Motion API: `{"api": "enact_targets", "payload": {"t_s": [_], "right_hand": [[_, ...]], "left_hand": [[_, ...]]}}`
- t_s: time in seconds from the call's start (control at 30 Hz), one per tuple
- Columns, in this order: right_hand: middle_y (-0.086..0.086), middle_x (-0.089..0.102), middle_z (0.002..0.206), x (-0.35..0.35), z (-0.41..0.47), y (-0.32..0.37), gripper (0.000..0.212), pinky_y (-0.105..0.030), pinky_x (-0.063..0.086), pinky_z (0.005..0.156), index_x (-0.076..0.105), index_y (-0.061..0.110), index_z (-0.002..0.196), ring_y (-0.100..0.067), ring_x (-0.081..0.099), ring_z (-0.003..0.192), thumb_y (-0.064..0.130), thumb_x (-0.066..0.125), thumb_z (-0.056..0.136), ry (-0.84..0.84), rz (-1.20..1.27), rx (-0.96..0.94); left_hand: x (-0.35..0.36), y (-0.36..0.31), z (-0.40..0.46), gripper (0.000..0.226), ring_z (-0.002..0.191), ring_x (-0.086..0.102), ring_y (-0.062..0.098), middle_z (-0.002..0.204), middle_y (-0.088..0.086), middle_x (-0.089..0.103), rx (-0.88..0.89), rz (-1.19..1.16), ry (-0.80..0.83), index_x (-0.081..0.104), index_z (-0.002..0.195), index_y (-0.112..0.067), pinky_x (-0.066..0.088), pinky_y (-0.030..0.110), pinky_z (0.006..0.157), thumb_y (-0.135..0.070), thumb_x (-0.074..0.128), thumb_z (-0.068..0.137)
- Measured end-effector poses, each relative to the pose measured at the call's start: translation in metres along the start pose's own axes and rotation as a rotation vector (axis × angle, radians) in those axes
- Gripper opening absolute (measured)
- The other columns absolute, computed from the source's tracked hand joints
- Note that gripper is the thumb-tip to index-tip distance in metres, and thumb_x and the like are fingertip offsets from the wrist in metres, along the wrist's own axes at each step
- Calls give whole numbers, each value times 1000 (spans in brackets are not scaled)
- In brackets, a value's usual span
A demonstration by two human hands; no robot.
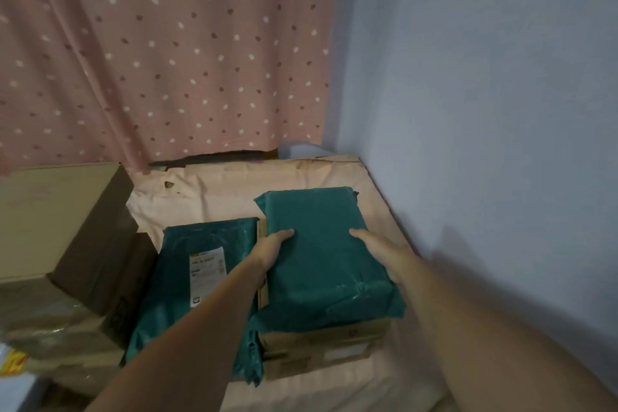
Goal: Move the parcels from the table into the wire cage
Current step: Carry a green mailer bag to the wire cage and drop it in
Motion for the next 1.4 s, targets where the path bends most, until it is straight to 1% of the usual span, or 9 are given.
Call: {"api": "enact_targets", "payload": {"t_s": [0.2, 0.3, 0.43, 0.7, 0.8, 0.93, 1.03, 1.23, 1.4], "right_hand": [[-12, 79, 109, -12, -20, 39, 33, -48, 56, 103, 72, 20, 118, -32, 74, 105, 43, 65, 96, -29, 98, -82], [-10, 78, 118, -32, -46, 79, 55, -47, 56, 104, 69, 26, 132, -31, 74, 110, 54, 73, 85, -16, 145, -186], [-8, 79, 117, -60, -112, 136, 54, -39, 56, 98, 74, 23, 126, -28, 76, 105, 64, 67, 90, -9, 143, -300], [-10, 81, 95, -90, -216, 166, 42, -39, 55, 89, 73, 16, 119, -28, 74, 84, 49, 66, 93, -332, 121, -370], [-9, 80, 90, -99, -260, 147, 38, -38, 56, 87, 71, 16, 119, -28, 73, 81, 45, 64, 94, -479, 162, -376], [-4, 77, 75, -90, -344, 102, 17, -24, 55, 56, 67, 21, 103, -20, 73, 61, 36, 61, 102, -717, 315, -404], [-9, 78, 97, -76, -394, 76, 28, -33, 57, 73, 69, 20, 118, -25, 73, 79, 41, 61, 100, -775, 357, -388], [-7, 81, 83, -34, -554, -30, 27, -36, 56, 76, 70, 19, 111, -25, 74, 76, 40, 60, 99, -1092, 509, -346], [-8, 80, 88, 48, -724, -144, 34, -37, 56, 77, 69, 17, 118, -25, 73, 78, 43, 58, 99, -1350, 613, -264]], "left_hand": [[7, -37, -18, 38, 83, 74, 32, 106, 15, 77, 58, -113, 1, 68, 126, -9, 57, 36, 64, -35, 64, 98], [8, -81, -39, 39, 82, 75, 29, 98, 12, 80, 149, -100, 51, 69, 126, -9, 58, 36, 69, -35, 64, 98], [8, -149, -79, 30, 71, 77, 25, 83, 8, 80, 284, -123, 159, 71, 115, -11, 58, 34, 69, -34, 63, 98], [47, -218, -122, 21, 61, 76, 21, 76, 8, 79, 439, -59, 429, 68, 110, -7, 59, 26, 51, -24, 57, 102], [75, -225, -131, 29, 64, 77, 23, 81, 10, 79, 438, 27, 549, 67, 118, -5, 59, 28, 53, -26, 61, 99], [105, -223, -178, 29, 66, 77, 24, 82, 10, 80, 411, 181, 797, 68, 117, -9, 61, 30, 60, -31, 61, 99], [125, -215, -211, 32, 67, 76, 25, 82, 10, 80, 418, 224, 902, 68, 118, -9, 58, 34, 67, -34, 63, 98], [185, -140, -335, 37, 64, 75, 24, 83, 11, 78, 425, 341, 1214, 64, 130, -10, 59, 30, 57, -31, 62, 99], [218, -24, -488, 38, 75, 73, 26, 93, 11, 77, 345, 447, 1532, 67, 129, -10, 59, 33, 66, -33, 61, 99]]}}
Point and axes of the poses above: each hand's wrist, its own z-axis towards the middle knuckle, its own x-axis out of the palm, y = z × x, the point moved 1 cm from there along z, towards the middle knuckle
